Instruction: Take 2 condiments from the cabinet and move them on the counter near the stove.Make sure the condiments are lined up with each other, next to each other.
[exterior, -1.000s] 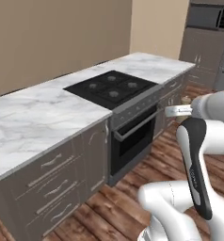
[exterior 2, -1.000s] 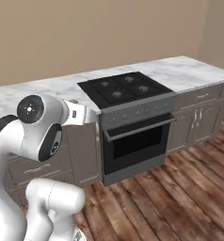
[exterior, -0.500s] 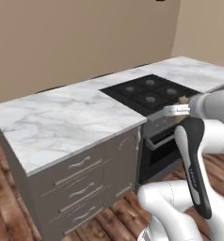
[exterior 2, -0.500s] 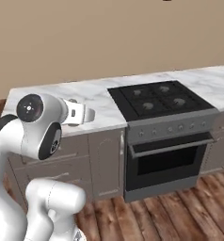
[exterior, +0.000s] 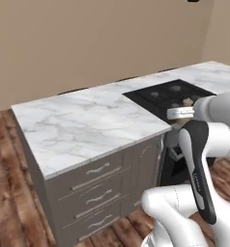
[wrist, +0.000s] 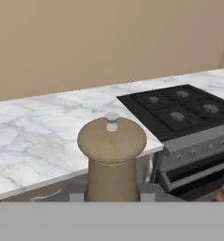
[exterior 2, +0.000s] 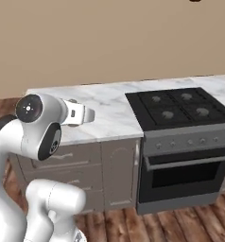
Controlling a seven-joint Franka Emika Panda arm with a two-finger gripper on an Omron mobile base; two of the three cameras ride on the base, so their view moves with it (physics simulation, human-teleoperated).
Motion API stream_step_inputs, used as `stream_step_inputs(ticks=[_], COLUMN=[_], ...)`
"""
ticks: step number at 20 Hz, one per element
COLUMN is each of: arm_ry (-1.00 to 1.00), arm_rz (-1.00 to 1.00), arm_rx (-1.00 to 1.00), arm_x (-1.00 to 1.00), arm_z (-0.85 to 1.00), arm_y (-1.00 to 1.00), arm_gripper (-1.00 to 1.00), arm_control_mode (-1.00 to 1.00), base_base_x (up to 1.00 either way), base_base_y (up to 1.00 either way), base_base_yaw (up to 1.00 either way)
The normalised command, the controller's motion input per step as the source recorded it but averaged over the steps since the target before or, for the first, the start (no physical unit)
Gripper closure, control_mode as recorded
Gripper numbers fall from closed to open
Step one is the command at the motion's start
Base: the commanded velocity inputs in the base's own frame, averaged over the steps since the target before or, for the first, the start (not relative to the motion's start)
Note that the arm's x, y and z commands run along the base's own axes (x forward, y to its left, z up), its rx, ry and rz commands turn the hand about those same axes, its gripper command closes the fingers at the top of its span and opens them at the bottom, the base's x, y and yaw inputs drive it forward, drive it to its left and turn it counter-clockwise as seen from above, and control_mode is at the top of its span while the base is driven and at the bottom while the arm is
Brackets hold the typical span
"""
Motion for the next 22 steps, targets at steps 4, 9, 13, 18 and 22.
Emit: stream_step_inputs(ticks=[4, 9, 13, 18, 22], arm_ry=[0.00, 0.00, 0.00, 0.00, 0.00], arm_rz=[0.00, 0.00, 0.00, 0.00, 0.00], arm_rx=[0.00, 0.00, 0.00, 0.00, 0.00], arm_x=[0.00, 0.00, 0.00, 0.00, 0.00], arm_z=[0.00, 0.00, 0.00, 0.00, 0.00], arm_y=[0.00, 0.00, 0.00, 0.00, 0.00], arm_gripper=[1.00, 1.00, 1.00, 1.00, 1.00], arm_control_mode=[1.00, 1.00, 1.00, 1.00, 1.00], base_base_x=[0.41, 0.38, 0.15, 0.05, 0.28], base_base_y=[0.00, -0.10, -0.49, -0.47, -0.19], base_base_yaw=[0.32, 0.31, 0.19, 0.12, 0.19])
